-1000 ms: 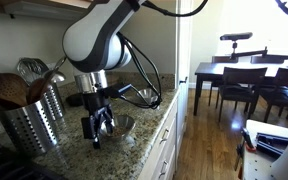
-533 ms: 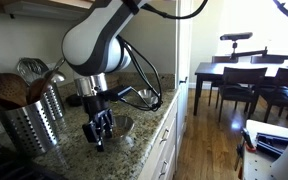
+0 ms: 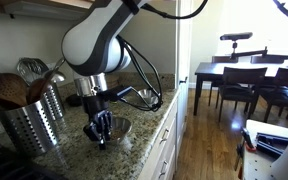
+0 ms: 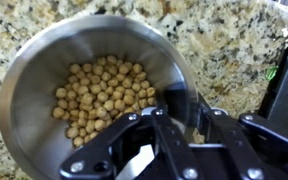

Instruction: Pour the things in the bowl on the left into the bowl on the right

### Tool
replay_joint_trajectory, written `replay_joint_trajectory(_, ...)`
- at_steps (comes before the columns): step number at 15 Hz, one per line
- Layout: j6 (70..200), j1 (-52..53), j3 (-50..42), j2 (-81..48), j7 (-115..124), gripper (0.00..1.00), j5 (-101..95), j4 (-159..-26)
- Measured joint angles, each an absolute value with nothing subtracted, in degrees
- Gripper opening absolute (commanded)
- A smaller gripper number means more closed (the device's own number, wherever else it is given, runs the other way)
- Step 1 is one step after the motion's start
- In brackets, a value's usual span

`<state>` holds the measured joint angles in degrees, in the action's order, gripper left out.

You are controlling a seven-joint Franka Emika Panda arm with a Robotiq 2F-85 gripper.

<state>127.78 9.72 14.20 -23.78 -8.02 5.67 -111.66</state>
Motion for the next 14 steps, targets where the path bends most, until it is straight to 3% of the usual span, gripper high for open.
replay_joint_trajectory(7,127.66,10.56,14.1,-22.14,-4.0,0.04,3.73,-110.22)
replay_joint_trajectory(14,127.59,11.71,14.03,-21.63,-2.05,0.07,3.15,-109.95)
